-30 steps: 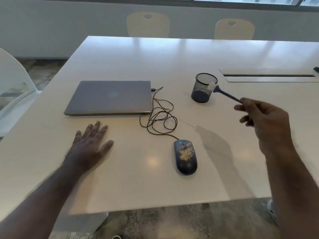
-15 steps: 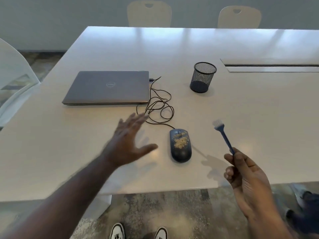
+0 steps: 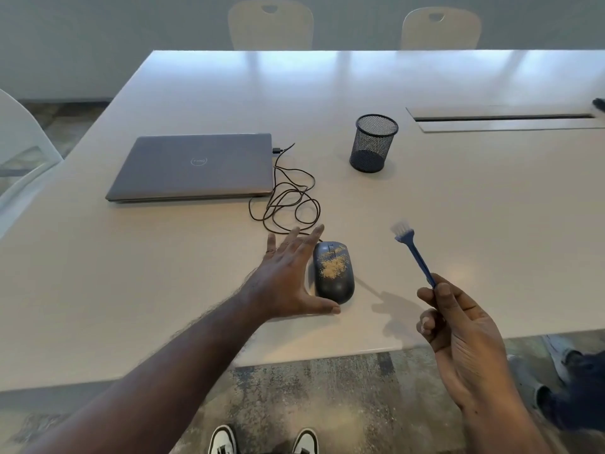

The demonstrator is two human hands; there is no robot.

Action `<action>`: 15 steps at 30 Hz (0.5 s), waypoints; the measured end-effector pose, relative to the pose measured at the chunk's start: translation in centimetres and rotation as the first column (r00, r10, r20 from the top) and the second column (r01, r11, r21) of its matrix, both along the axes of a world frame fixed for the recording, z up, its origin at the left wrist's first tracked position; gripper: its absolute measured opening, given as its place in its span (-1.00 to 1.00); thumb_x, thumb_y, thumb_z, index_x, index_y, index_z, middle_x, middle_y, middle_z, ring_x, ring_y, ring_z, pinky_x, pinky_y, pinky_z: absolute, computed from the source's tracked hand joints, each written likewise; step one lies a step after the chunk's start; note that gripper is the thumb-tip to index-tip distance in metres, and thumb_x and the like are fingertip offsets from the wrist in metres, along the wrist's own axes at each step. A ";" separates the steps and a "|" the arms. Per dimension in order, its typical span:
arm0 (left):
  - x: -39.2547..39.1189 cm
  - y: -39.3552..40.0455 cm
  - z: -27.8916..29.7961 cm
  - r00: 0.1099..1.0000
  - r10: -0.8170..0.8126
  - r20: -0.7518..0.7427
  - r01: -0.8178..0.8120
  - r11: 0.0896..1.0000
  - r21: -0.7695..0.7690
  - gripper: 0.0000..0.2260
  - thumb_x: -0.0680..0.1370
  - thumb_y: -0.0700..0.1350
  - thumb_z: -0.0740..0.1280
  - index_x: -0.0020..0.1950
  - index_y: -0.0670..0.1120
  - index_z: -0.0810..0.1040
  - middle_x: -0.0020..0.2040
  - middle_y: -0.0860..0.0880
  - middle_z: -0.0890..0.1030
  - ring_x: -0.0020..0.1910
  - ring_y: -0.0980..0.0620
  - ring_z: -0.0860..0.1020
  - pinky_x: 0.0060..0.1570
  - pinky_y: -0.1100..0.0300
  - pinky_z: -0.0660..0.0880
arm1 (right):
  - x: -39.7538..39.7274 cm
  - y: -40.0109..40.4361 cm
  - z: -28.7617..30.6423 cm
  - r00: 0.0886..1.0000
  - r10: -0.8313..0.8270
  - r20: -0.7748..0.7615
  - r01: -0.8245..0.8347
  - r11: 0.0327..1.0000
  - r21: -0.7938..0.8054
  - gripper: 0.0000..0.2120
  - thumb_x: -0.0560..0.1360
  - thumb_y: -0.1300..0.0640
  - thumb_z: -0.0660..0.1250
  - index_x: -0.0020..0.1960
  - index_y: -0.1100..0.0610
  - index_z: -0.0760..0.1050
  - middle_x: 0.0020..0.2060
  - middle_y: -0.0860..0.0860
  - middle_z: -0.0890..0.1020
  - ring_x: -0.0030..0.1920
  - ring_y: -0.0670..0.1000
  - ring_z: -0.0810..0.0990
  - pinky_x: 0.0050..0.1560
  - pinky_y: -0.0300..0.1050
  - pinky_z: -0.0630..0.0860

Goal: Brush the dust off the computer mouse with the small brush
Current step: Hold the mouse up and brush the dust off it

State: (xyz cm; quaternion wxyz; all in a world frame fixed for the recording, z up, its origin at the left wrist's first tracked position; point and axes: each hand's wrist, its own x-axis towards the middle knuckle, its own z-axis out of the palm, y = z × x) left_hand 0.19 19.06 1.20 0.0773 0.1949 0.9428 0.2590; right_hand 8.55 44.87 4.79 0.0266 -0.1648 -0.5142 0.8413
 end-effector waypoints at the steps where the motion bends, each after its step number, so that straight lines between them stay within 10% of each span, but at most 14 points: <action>1: -0.1 0.0 0.0 1.000 -0.001 0.005 0.001 1.000 0.001 0.20 0.21 0.54 0.36 0.60 0.16 -0.28 0.65 0.02 -0.04 0.59 0.08 -0.26 0.51 -0.15 -0.36 | 0.0 0.0 0.0 1.000 0.001 0.003 -0.001 1.000 0.001 -0.83 0.44 0.06 0.37 -0.04 0.03 0.71 -0.23 0.03 0.70 -0.48 -0.09 0.47 -0.38 -0.26 0.51; 15: 0.2 0.8 0.1 1.000 0.016 -0.012 -0.015 0.995 0.101 0.19 0.23 0.42 0.45 0.60 0.15 -0.25 0.64 -0.05 0.03 0.61 0.03 -0.13 0.48 -0.02 -0.42 | 0.2 -0.4 -0.1 1.000 0.021 0.013 -0.021 1.000 0.009 -0.82 0.43 0.06 0.37 -0.04 0.02 0.71 -0.23 0.02 0.70 -0.48 -0.09 0.47 -0.37 -0.26 0.52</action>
